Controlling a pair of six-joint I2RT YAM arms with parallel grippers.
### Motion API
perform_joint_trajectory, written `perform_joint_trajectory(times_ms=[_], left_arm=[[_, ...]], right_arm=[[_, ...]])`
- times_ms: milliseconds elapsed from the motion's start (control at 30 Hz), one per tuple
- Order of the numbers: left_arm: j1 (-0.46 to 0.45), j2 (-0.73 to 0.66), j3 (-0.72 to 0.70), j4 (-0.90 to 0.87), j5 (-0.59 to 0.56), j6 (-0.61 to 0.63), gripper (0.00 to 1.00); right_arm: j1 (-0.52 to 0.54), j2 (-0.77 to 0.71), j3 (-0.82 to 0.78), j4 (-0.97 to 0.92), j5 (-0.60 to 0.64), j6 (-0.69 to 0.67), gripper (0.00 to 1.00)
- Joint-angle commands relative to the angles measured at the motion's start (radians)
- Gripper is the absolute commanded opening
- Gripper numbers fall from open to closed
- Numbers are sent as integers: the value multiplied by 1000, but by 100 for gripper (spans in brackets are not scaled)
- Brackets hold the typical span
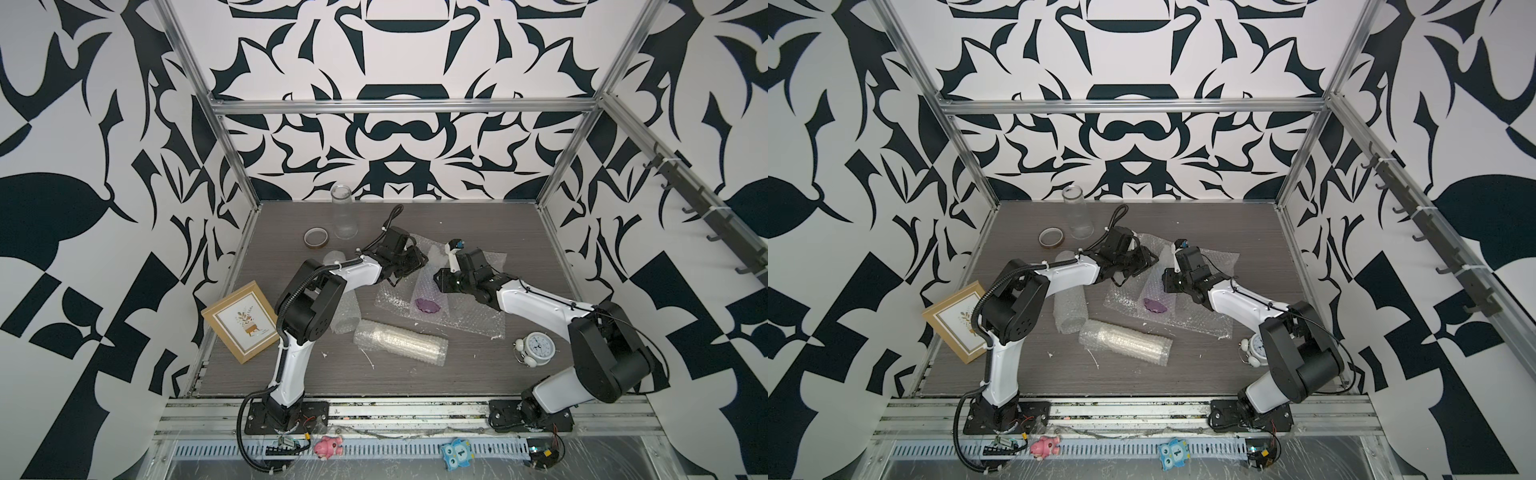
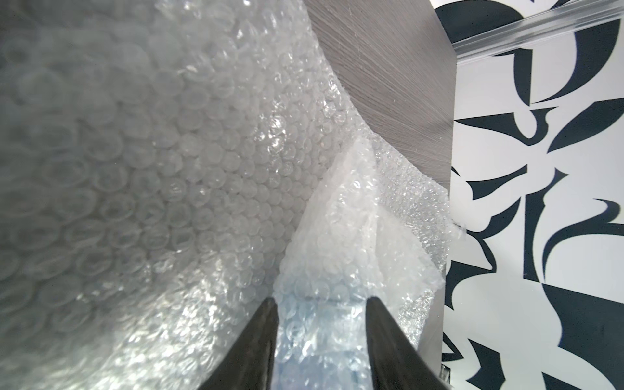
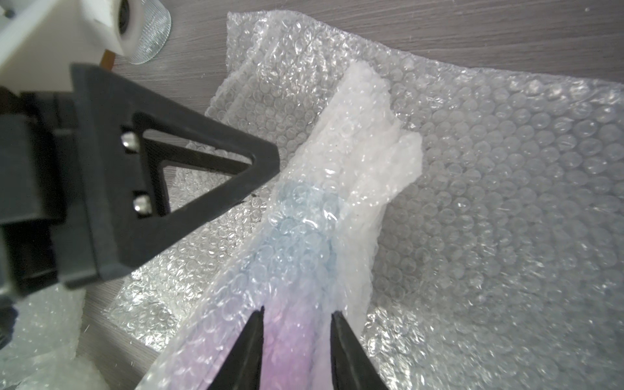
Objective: Unwrap the vase from the bubble wrap
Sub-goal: Unwrap the bubble wrap.
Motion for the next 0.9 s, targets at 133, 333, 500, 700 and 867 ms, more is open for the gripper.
perform_joint_trajectory(times_ms=[133,333,500,700,867], left_arm=[[-5,42,44,52,49,-35,30],[-6,14,34,48,42,-27,20],[-14,-20,36,28,28,-4,4],[-30,-45,58,14,30,15,0],[-47,-53,96,-10,36,34,0]], right_arm=[[2,-16,-14,-10,-21,-11,35],[3,-9,-22,3,-17,-11,35],[0,-3,-34,25,-19,-8,35],[-3,-32,-56,66,-33,2,37],[-6,-108,-100,115,-19,-10,52]])
